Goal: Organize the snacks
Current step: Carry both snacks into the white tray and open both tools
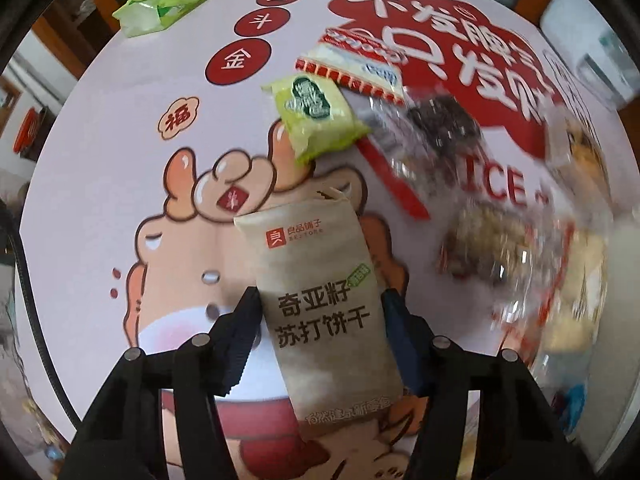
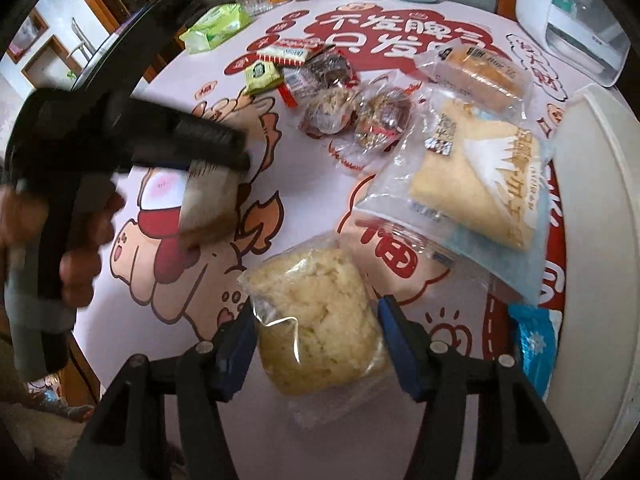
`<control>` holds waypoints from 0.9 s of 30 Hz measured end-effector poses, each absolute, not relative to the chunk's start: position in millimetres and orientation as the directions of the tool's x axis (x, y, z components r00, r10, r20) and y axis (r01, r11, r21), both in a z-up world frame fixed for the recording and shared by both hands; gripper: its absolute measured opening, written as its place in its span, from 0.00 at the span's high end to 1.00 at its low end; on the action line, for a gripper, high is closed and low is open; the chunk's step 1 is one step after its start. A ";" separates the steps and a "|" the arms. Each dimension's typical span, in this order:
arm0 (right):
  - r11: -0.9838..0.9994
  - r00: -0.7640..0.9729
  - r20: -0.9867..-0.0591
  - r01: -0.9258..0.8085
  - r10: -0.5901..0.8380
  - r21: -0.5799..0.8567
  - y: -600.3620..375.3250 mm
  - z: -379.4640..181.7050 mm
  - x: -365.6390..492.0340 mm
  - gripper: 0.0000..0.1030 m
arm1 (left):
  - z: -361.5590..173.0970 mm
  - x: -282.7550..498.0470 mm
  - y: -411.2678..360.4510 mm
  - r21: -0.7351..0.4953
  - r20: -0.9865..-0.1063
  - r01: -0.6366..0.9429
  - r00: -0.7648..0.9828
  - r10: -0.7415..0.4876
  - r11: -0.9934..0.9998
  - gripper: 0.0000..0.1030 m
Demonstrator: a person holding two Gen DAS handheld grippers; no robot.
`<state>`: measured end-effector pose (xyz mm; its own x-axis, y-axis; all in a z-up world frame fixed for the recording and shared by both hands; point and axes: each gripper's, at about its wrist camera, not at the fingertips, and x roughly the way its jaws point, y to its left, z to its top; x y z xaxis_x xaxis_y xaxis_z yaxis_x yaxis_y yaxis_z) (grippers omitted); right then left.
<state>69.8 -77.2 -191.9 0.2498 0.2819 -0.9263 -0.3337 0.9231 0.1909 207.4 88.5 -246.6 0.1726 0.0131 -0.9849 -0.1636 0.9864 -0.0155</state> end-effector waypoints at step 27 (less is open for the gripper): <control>0.983 0.608 -0.794 0.143 0.006 0.117 -292.4 -55.2 31.3 0.42 | -40.7 109.4 -104.5 -0.025 -0.803 0.393 0.540 -0.252 0.919 0.44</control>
<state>31.3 -292.4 -55.2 0.6080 0.0060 -0.7939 0.1431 0.9828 0.1170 109.4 -104.5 -40.7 0.5395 -0.2524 -0.8032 0.3928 0.9193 -0.0250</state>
